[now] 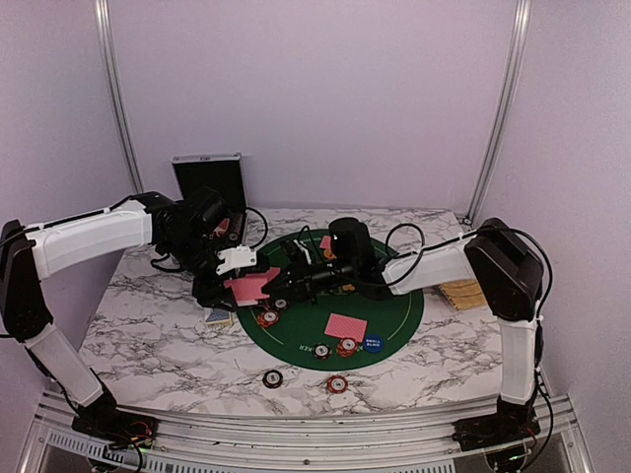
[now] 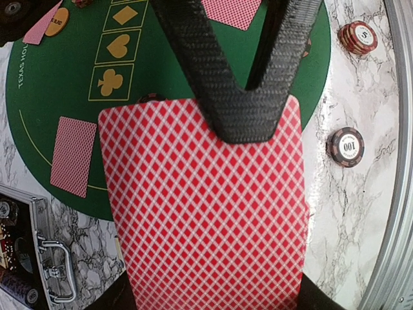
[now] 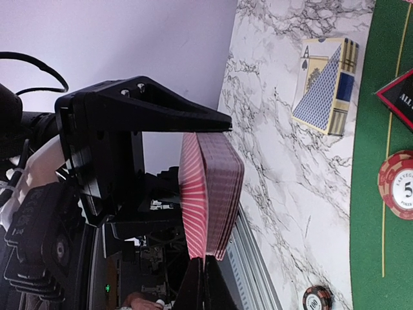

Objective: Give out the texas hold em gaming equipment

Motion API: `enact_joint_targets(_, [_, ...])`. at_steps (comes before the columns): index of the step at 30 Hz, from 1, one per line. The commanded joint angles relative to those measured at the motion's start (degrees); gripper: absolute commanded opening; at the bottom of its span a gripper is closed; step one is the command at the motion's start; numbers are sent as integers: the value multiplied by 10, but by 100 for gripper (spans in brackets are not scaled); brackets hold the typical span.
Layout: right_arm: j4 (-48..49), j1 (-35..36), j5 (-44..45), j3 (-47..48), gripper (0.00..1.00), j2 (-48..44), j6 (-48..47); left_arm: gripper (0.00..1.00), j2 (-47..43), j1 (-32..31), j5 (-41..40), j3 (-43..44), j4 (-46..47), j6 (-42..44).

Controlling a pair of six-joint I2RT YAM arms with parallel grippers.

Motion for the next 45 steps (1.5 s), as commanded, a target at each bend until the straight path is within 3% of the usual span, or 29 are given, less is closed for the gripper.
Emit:
enact_joint_targets(1, [31, -20, -10, -7, 0, -26, 17, 0, -30, 16, -4, -13, -1, 4])
enact_joint_targets(14, [6, -64, -4, 25, 0, -6, -3, 0, -68, 50, -8, -58, -1, 14])
enact_joint_targets(23, [-186, -80, 50, 234, 0, 132, -116, 0, -85, 53, 2, -63, -2, 5])
enact_joint_targets(30, [-175, -83, 102, 315, 0, 232, -91, 0, -92, 53, 5, -71, -3, 4])
enact_joint_targets(42, [-222, -78, 169, 413, 0, 316, -89, 0, -85, 53, 12, -66, -3, 3])
enact_joint_targets(45, [-241, -75, 178, 420, 13, 319, -94, 0, -83, 53, 14, -65, -3, 3])
